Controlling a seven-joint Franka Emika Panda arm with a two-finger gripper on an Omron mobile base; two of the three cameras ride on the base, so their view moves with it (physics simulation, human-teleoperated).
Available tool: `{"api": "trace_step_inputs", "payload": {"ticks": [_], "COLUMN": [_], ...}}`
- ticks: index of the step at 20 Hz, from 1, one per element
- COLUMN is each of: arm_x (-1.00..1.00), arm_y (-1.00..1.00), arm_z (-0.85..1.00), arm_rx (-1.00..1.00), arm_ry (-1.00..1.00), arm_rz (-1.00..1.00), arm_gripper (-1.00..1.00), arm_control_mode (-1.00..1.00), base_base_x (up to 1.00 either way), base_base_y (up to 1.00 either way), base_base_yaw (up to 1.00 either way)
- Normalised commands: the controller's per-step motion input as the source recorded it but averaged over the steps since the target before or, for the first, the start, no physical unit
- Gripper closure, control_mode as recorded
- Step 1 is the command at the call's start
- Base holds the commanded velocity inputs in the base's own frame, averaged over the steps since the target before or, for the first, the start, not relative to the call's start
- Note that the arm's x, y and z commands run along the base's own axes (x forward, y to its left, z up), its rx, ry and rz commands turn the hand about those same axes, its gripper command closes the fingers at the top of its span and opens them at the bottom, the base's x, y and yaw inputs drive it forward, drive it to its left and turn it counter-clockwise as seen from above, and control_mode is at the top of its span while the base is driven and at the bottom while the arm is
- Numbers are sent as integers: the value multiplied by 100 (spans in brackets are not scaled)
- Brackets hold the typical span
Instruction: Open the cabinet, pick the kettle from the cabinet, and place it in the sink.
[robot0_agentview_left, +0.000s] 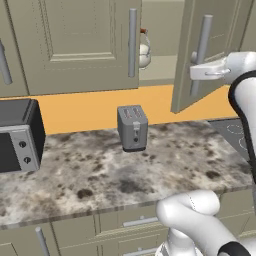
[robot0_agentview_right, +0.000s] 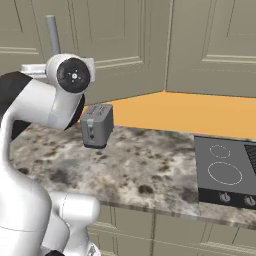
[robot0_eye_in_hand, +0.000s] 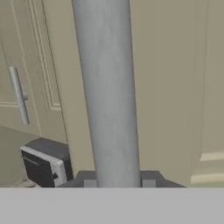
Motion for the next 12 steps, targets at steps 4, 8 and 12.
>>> {"api": "trace_step_inputs", "payload": {"ticks": [4, 8, 12], "arm_x": [-52, -49, -46], "arm_y": [-31, -36, -37], "arm_z": [0, 0, 0], "arm_rx": [10, 10, 11], "arm_ry": [0, 0, 0], "arm_rz": [14, 13, 11], "arm_gripper": [100, 100, 100], "arm_control_mode": [-100, -100, -100], "base_base_x": [0, 0, 0], "base_base_y": [0, 0, 0], "base_base_yaw": [0, 0, 0]}}
